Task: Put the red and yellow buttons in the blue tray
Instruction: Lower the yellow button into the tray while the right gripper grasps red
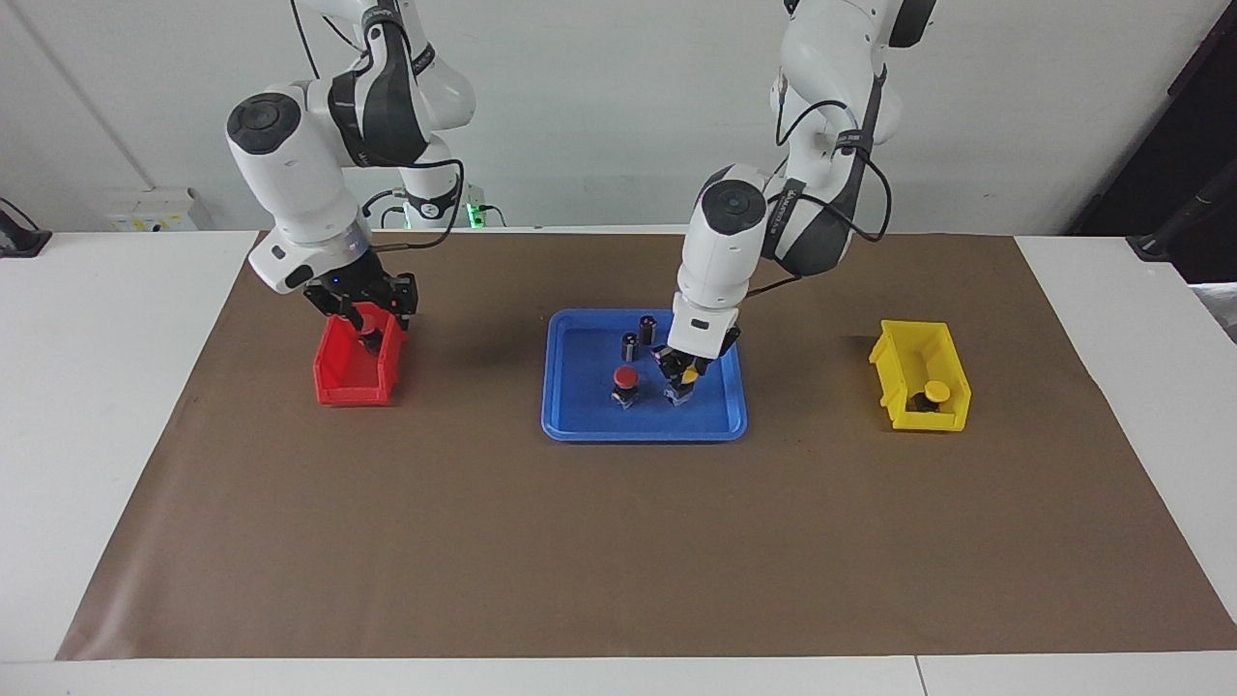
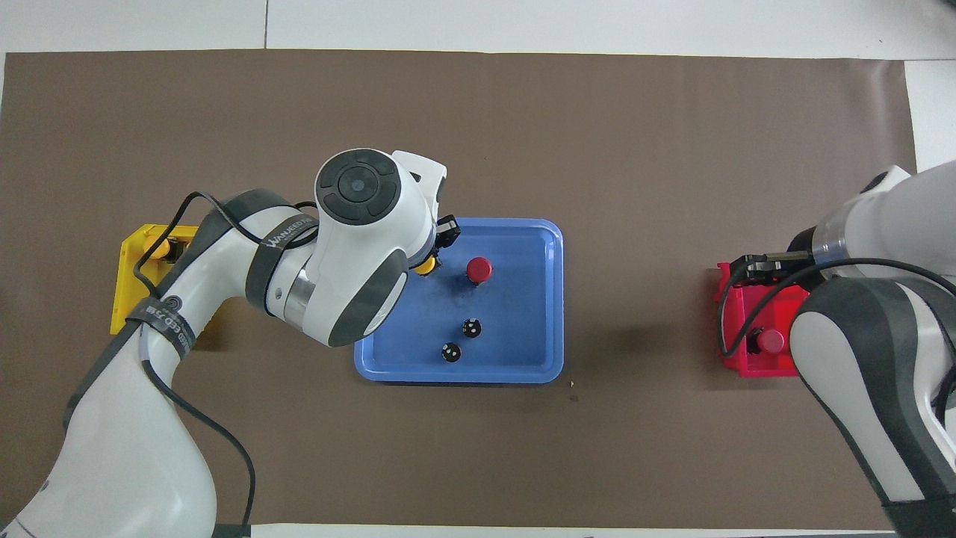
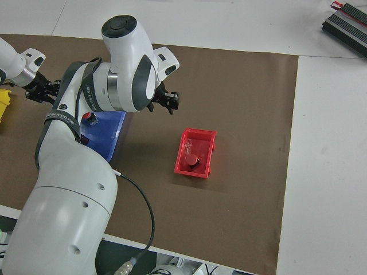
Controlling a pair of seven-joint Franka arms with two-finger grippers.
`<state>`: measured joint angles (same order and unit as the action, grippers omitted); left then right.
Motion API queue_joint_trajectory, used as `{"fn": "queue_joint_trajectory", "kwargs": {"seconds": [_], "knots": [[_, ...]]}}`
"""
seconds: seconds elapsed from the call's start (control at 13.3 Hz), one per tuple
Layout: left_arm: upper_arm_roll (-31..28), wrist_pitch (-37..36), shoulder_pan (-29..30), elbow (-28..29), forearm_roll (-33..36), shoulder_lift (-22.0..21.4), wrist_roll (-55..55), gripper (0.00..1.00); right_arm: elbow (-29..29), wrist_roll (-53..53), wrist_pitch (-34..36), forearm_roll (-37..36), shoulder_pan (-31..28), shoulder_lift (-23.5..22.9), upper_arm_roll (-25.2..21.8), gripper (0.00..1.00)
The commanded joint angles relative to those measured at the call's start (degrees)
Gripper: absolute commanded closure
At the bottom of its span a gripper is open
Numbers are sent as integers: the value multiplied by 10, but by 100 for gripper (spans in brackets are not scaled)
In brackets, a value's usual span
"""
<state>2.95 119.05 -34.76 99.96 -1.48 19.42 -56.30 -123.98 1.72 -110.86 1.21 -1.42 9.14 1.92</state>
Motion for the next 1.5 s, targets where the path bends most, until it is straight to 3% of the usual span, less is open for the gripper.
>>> {"fn": "queue_joint_trajectory", "kwargs": {"seconds": [0.0,0.45,0.83,0.9,1.13,1.43], "knots": [[-10,-9,-14,-21,7,16,-11,99,-61,-30,-35,9,-46,22,9,38],[-11,7,-13,-16,9,18,-10,99,-84,-28,-100,9,-62,-11,9,39],[-11,11,-9,-5,10,17,-5,94,-125,-65,-125,8,-60,-1,9,42],[-11,12,-9,-4,10,17,-5,88,-132,-71,-125,8,-62,1,9,42],[-11,13,-9,-5,10,17,-5,56,-144,-83,-119,8,-71,10,9,42],[-14,7,-7,-7,9,17,-5,34,-149,-117,-117,7,-85,12,9,42]]}}
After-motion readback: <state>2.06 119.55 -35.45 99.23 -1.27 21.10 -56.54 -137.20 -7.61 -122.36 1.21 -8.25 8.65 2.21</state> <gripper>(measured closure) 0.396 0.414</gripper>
